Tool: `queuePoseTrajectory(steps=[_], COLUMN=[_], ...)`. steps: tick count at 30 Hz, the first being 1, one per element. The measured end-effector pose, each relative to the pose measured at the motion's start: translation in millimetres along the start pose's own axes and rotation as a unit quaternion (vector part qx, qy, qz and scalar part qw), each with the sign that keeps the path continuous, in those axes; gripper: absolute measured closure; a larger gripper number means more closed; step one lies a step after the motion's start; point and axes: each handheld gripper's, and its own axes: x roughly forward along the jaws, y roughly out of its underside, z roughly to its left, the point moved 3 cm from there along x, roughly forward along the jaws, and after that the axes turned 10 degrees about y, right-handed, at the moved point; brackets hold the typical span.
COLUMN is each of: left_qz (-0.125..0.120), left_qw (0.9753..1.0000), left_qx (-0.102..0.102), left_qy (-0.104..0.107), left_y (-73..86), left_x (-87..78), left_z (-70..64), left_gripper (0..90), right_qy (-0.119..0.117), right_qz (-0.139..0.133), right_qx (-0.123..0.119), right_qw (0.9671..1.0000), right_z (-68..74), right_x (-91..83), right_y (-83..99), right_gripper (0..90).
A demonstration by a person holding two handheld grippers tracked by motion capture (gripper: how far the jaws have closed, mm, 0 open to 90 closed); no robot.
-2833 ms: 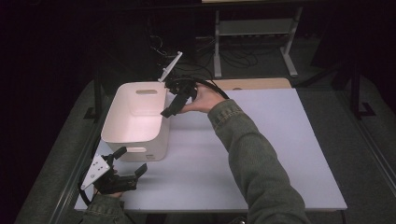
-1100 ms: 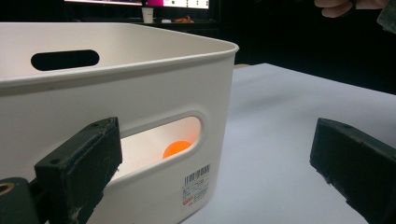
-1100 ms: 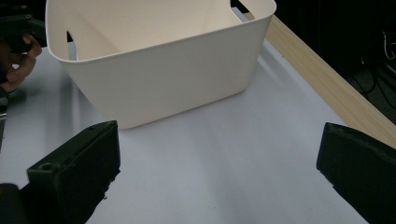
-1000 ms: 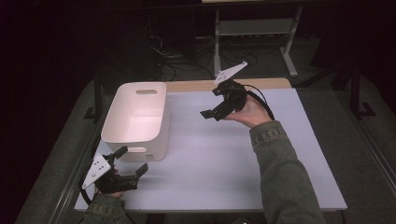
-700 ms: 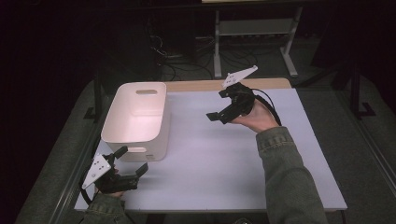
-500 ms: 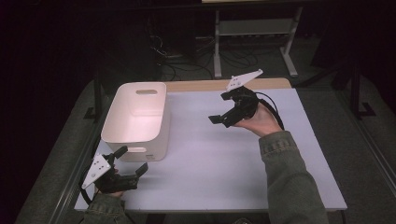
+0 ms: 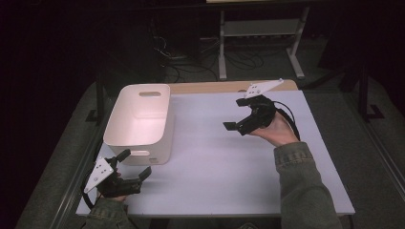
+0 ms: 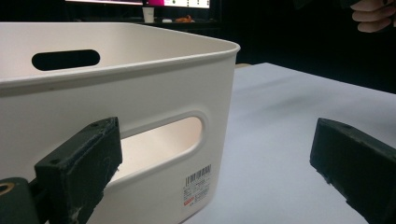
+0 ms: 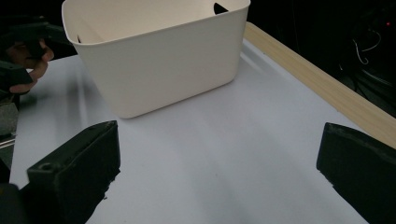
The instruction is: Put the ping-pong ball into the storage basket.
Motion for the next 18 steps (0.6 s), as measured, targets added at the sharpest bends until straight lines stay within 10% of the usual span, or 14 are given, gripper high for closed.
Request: queuePoseTrajectory(steps=[18], left_qz=[0.002], left_qw=[1.0000], left_qx=[0.000], left_qy=[-0.001], left_y=[0.1], left_x=[0.2], left_z=[-0.2], left_gripper=[1.7], right_qy=[0.009], right_qz=[-0.029], right_qx=[0.022], right_qw=[0.9993], right_z=[-1.3], right_x=[-17.7], right_y=[24.8], right_gripper=[0.0])
